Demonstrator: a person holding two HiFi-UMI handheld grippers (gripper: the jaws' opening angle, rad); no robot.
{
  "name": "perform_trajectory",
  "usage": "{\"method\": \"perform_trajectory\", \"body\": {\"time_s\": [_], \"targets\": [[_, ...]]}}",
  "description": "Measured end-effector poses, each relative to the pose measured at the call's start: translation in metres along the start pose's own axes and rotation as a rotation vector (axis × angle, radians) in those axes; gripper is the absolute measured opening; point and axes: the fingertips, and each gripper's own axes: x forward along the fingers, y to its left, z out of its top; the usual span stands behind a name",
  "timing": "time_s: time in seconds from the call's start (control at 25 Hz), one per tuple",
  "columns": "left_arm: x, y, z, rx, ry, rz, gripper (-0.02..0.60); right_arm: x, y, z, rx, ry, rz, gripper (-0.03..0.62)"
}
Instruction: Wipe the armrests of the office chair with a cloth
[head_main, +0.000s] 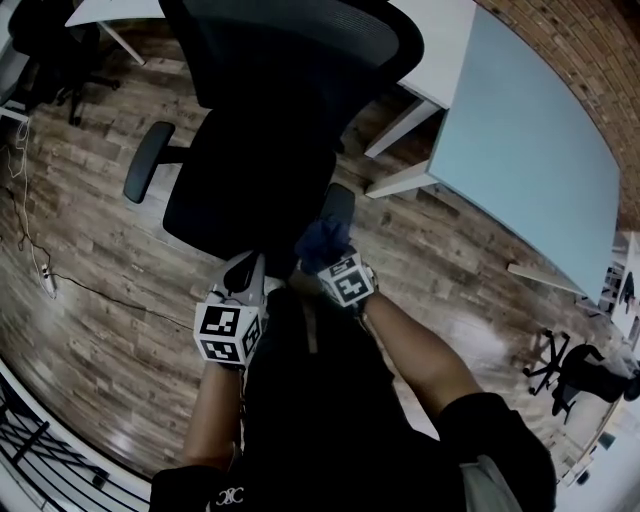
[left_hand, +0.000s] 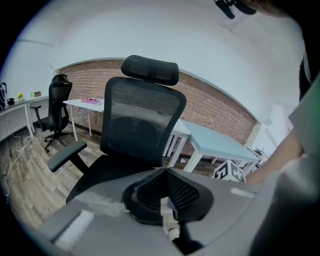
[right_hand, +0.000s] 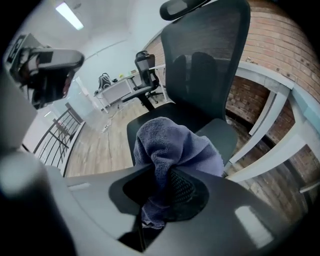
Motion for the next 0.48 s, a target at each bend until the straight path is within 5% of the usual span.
{"method": "perform_trajectory", "body": {"time_s": [0.28,0.48], "targets": [[0.003,-0.002,-0.001,0.001,0.016,-0.012,0.005,-0.006,0.044,-0.034,-0.062,0.009,0.079,0.063],[0.011,-0.007,-0.001,0.007,0.026,-0.015,0.005,-0.004,0.025,-0.028,-0.073,0.023,0.058,0.064]]}}
